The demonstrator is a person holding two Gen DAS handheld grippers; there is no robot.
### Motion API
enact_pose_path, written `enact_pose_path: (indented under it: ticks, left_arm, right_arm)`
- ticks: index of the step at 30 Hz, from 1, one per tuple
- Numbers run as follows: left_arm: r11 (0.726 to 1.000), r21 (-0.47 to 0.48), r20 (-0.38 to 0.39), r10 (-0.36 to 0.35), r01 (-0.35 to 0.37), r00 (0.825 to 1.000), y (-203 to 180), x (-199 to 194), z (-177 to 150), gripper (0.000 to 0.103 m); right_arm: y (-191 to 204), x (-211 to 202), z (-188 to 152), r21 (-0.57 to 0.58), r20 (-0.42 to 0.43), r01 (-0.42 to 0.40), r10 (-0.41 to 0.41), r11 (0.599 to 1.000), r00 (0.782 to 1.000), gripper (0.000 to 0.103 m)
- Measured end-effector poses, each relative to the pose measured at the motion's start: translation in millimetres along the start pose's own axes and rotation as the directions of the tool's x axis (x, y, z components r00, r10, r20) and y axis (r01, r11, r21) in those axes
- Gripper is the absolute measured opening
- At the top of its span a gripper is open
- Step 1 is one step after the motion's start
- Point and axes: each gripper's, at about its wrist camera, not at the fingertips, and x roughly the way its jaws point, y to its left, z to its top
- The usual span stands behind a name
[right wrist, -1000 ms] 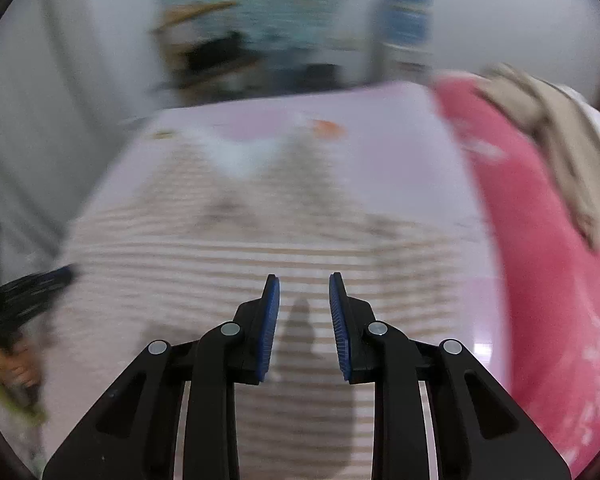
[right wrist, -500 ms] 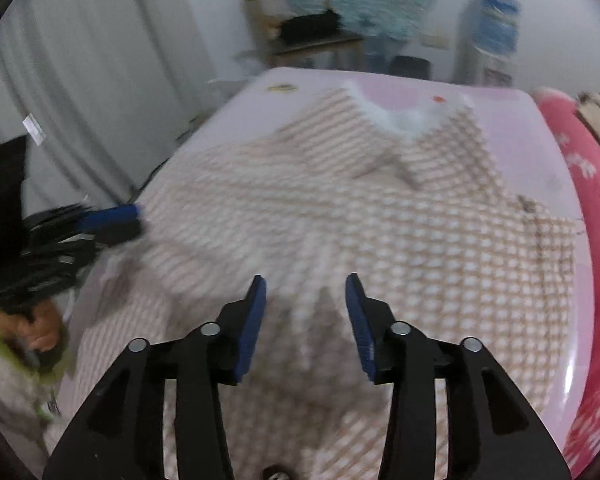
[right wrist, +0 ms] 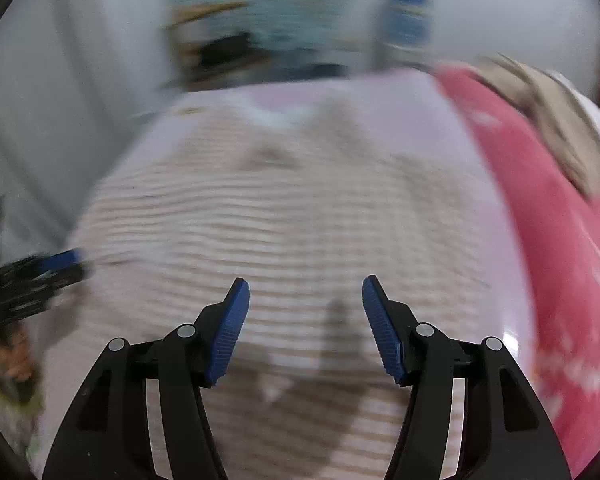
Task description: Fold large clothes
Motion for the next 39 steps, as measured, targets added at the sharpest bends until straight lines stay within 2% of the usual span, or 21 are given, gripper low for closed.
enact_pose_path:
  ticks: [1, 2, 4, 7, 11, 16, 19, 23, 29, 32, 34, 36, 39]
  left_arm:
    - [1.0, 0.004, 0.001, 0.008, -0.008, 1.0, -2, 0, 0, 0.053]
    - [1.0, 0.009, 0.001, 0.012, -0.012, 1.0, -4, 2, 1, 0.054]
    - [1.0, 0.013, 0.003, 0.013, -0.014, 1.0, -5, 4, 2, 0.055]
    - [1.0, 0.004, 0.01, 0.004, -0.004, 1.0, -4, 1, 2, 0.055]
    - [1.0, 0.02, 0.03, -0.001, 0.0, 1.0, -8, -20, -2, 0.058]
    - [0.998, 0.057, 0.056, -0.012, 0.008, 0.998, -24, -54, -18, 0.073]
    - [0.996, 0.083, 0.049, -0.016, 0.012, 0.999, -39, -70, -34, 0.082]
    - [0.994, 0.106, 0.003, 0.005, -0.005, 1.0, -64, -80, -67, 0.089]
    - [0.987, 0.156, -0.085, 0.053, -0.039, 0.995, -92, -73, -115, 0.09]
    - [0.985, 0.166, -0.115, 0.067, -0.047, 0.991, -98, -68, -132, 0.09]
    - [0.982, 0.173, -0.117, 0.101, -0.079, 0.988, -100, -63, -142, 0.09]
    - [0.981, 0.163, -0.129, 0.124, -0.103, 0.984, -97, -56, -150, 0.091]
    - [0.989, 0.101, -0.121, 0.118, -0.106, 0.986, -90, -52, -155, 0.097]
  right_arm:
    - [-13, 9, -3, 0.03, -0.019, 0.036, -0.036, 0.999, 0.999, 0.057]
    - [-31, 24, -8, 0.079, -0.064, 0.042, -0.037, 0.996, 0.997, 0.057]
    - [-50, 30, -14, 0.156, -0.061, -0.023, 0.033, 0.987, 0.998, 0.057]
    - [-41, 13, -11, 0.151, -0.039, -0.001, 0.007, 0.988, 0.999, 0.06]
    - [-29, -20, -19, 0.187, 0.02, -0.07, 0.067, 0.98, 0.998, 0.067]
    - [-5, -52, -55, 0.133, 0.009, -0.132, 0.132, 0.982, 0.991, 0.083]
    - [9, -66, -80, 0.084, -0.02, -0.143, 0.145, 0.986, 0.989, 0.085]
    - [29, -81, -118, 0.039, -0.073, -0.124, 0.126, 0.992, 0.989, 0.086]
    - [42, -93, -160, 0.008, -0.116, -0.081, 0.081, 0.997, 0.99, 0.086]
    - [45, -96, -176, -0.006, -0.114, -0.049, 0.048, 0.999, 0.992, 0.086]
    - [46, -94, -185, -0.008, -0.108, -0.025, 0.024, 1.0, 0.994, 0.086]
    - [45, -90, -191, 0.0, -0.103, -0.015, 0.015, 1.0, 0.995, 0.089]
    - [43, -82, -197, 0.024, -0.102, -0.009, 0.011, 1.0, 0.995, 0.094]
